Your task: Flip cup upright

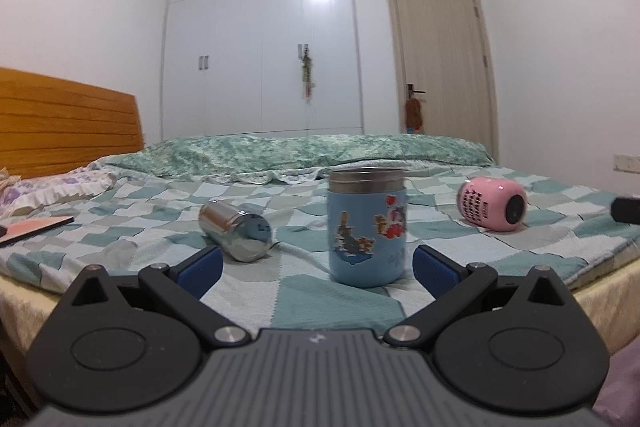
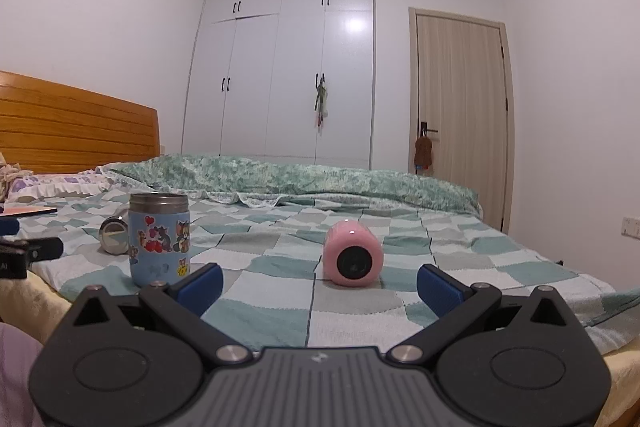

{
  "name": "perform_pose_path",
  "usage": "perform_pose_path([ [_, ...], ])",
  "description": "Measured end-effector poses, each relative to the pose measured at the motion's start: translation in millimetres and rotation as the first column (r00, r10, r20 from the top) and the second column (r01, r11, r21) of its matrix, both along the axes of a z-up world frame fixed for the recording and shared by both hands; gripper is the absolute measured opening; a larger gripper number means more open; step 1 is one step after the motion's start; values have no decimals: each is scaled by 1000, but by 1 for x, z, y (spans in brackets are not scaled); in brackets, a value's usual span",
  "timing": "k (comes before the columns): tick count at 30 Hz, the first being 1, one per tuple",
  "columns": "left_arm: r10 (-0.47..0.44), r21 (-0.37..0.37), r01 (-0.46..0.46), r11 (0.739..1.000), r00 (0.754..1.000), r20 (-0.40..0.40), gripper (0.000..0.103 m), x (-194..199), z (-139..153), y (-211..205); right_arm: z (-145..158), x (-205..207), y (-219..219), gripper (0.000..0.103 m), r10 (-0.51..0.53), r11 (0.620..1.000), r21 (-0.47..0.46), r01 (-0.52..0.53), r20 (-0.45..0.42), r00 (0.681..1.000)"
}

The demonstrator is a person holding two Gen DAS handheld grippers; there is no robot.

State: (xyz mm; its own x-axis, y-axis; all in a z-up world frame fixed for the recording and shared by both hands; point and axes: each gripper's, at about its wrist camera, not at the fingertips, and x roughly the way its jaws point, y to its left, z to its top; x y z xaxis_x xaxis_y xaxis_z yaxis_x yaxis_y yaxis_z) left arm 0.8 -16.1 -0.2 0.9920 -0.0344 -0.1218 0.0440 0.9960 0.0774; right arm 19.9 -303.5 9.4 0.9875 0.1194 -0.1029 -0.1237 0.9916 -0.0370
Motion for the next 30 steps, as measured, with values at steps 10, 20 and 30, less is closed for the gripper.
perform_pose_path([
  [10, -188, -6, 188, 982, 980, -70, 103, 28, 9, -33, 11, 20, -14, 103, 14, 1000, -13, -15, -62, 998],
  [20, -338, 39, 343, 938, 936, -99, 103, 82, 28, -92, 26, 63, -31, 103, 19, 998, -58, -27, -149, 989],
  [30, -411, 49, 424, 905, 896, -169, 103, 156, 31, -129, 39, 128, -46, 103, -1, 996, -91, -22, -243, 970],
])
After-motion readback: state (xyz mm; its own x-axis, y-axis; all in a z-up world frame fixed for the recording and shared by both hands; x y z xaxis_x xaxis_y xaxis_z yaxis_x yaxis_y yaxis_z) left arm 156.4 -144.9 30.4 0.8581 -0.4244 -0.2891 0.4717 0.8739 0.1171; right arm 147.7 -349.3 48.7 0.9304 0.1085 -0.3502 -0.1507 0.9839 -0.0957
